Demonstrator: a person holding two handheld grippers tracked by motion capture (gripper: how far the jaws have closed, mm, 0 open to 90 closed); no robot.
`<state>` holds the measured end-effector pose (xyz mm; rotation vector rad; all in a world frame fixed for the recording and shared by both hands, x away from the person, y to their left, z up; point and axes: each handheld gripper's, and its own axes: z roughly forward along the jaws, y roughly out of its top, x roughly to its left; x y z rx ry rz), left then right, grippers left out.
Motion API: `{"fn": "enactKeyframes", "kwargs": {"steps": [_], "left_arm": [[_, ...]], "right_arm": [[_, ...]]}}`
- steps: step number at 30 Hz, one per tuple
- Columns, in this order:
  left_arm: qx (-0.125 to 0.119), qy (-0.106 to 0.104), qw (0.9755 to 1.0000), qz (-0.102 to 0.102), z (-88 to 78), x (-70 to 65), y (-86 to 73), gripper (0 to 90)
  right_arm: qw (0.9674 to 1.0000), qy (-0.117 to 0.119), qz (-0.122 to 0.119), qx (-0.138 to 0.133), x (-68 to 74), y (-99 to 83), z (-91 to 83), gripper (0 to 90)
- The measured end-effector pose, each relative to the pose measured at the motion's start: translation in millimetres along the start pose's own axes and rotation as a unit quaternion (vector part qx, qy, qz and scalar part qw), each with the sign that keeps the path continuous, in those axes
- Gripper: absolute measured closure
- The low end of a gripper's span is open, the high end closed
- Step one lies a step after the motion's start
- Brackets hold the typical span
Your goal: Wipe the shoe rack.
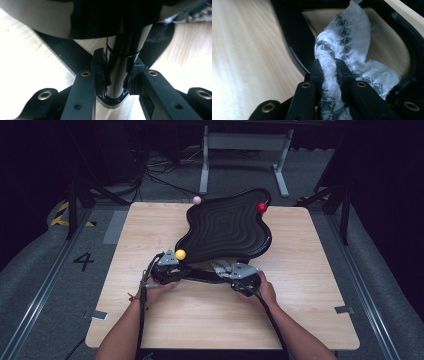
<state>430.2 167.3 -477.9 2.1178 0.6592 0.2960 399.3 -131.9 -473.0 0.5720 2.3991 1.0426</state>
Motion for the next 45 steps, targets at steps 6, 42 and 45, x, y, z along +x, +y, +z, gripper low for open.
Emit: {"fn": "enactKeyframes", "kwargs": {"steps": [6,42,45], "left_arm": [[0.0,-0.008,1.0,0.004,3.3,-3.6,1.9,73.8],[0.004,-0.012,0.9999,0.005,4.6,-4.0,3.6,73.9],[0.002,-0.012,0.9999,0.004,5.2,-5.6,3.5,73.8]], "right_arm": [[0.9996,-0.026,0.013,0.007,-18.4,-9.8,-4.9,79.9],[0.9997,0.001,0.024,-0.001,-11.9,-8.6,-6.7,79.4],[0.9998,0.008,0.018,-0.002,-3.1,-2.9,-3.2,79.2]]}}
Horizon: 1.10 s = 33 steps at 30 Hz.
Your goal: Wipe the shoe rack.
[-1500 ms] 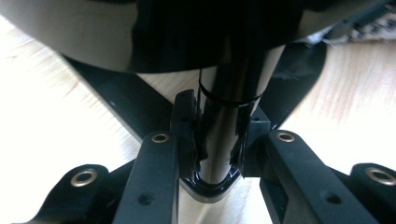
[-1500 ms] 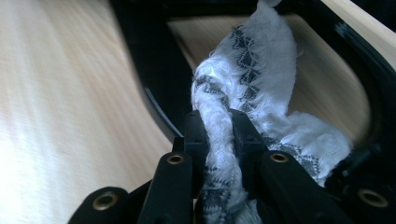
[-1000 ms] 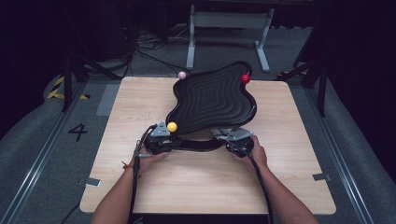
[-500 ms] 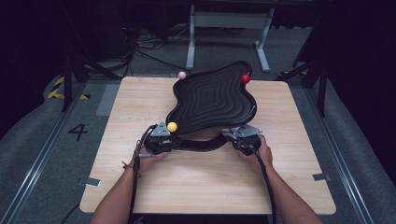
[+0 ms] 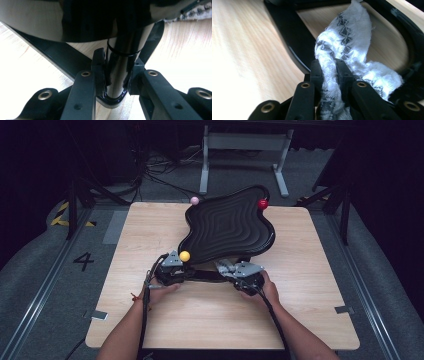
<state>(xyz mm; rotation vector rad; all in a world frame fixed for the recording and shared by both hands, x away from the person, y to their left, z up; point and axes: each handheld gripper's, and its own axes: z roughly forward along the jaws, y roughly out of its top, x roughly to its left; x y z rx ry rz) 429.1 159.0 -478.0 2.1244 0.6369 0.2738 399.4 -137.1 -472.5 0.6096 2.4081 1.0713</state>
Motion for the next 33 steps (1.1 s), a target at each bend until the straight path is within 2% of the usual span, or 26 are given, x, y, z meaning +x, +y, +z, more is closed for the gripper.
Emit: {"fn": "enactKeyframes", "kwargs": {"steps": [3,12,19,21,33], "left_arm": [[0.001,-0.001,1.0,0.005,0.3,-0.3,0.5,73.8],[0.001,-0.01,1.0,0.0,2.4,-4.7,1.5,73.8],[0.001,-0.011,0.9999,-0.001,2.4,-4.4,1.5,73.8],[0.001,-0.011,0.9999,-0.001,2.4,-4.4,1.5,73.7],[0.0,-0.011,0.9999,-0.001,2.4,-3.9,1.6,73.7]], "right_arm": [[1.0,0.005,-0.006,-0.002,8.2,3.8,2.5,79.1],[0.9996,0.016,-0.009,-0.019,22.3,8.3,8.4,78.9],[0.9992,0.022,-0.003,-0.035,36.8,18.5,22.0,77.2],[0.9991,0.019,-0.009,-0.036,40.6,20.8,24.8,77.2],[0.9991,0.021,-0.007,-0.035,49.3,32.6,36.0,77.5]]}}
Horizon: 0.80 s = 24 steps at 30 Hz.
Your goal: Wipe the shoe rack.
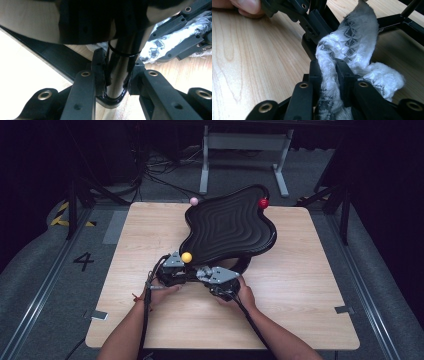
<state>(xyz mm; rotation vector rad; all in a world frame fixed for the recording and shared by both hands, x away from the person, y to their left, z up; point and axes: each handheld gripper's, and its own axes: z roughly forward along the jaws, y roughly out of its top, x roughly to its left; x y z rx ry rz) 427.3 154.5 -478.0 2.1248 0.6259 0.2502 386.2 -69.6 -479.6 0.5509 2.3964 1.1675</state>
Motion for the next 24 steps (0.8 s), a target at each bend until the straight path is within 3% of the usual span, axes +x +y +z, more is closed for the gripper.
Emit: {"fn": "enactKeyframes", "kwargs": {"steps": [10,24], "left_arm": [[0.002,-0.003,1.0,0.0,0.2,-0.4,0.0,73.7],[0.003,-0.004,1.0,0.001,0.2,-0.2,0.1,73.7]], "right_arm": [[0.9998,-0.009,-0.016,0.01,-4.2,-4.3,-7.0,79.2],[0.997,-0.063,0.009,0.044,-55.2,-34.6,-41.7,80.0]]}}
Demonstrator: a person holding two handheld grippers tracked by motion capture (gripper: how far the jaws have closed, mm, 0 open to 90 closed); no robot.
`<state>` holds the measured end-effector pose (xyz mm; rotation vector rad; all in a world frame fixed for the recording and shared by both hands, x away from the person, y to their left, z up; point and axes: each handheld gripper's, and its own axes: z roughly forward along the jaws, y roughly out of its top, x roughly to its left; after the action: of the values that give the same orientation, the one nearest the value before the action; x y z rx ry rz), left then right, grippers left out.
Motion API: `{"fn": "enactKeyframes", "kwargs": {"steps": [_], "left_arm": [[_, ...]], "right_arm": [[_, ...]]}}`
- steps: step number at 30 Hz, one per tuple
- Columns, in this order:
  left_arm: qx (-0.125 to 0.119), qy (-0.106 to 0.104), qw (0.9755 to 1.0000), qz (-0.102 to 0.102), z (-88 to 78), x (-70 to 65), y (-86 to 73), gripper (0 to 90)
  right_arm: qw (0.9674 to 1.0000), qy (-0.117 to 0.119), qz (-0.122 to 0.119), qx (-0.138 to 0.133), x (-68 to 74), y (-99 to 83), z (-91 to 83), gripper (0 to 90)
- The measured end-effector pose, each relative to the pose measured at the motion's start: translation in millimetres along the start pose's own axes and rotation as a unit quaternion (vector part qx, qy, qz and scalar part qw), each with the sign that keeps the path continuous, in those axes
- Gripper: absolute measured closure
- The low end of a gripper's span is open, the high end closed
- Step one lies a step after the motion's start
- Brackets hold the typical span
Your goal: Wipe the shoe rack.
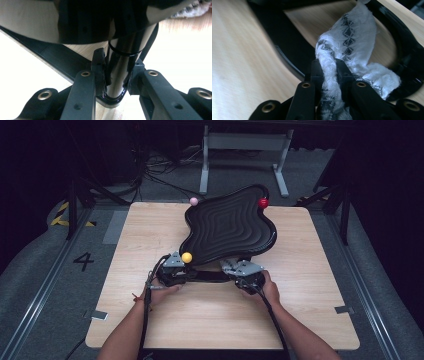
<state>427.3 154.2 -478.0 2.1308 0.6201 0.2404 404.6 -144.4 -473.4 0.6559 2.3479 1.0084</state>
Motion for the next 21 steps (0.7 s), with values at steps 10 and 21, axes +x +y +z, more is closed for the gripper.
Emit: {"fn": "enactKeyframes", "kwargs": {"steps": [10,21], "left_arm": [[0.0,0.001,1.0,0.0,0.0,-0.1,0.0,73.7],[0.0,0.004,1.0,0.001,0.0,-0.6,0.1,73.7]], "right_arm": [[0.9991,-0.028,0.032,0.0,-24.8,-13.2,-18.2,81.5],[0.9962,0.013,0.023,-0.083,-3.8,-8.2,-66.1,81.8]]}}
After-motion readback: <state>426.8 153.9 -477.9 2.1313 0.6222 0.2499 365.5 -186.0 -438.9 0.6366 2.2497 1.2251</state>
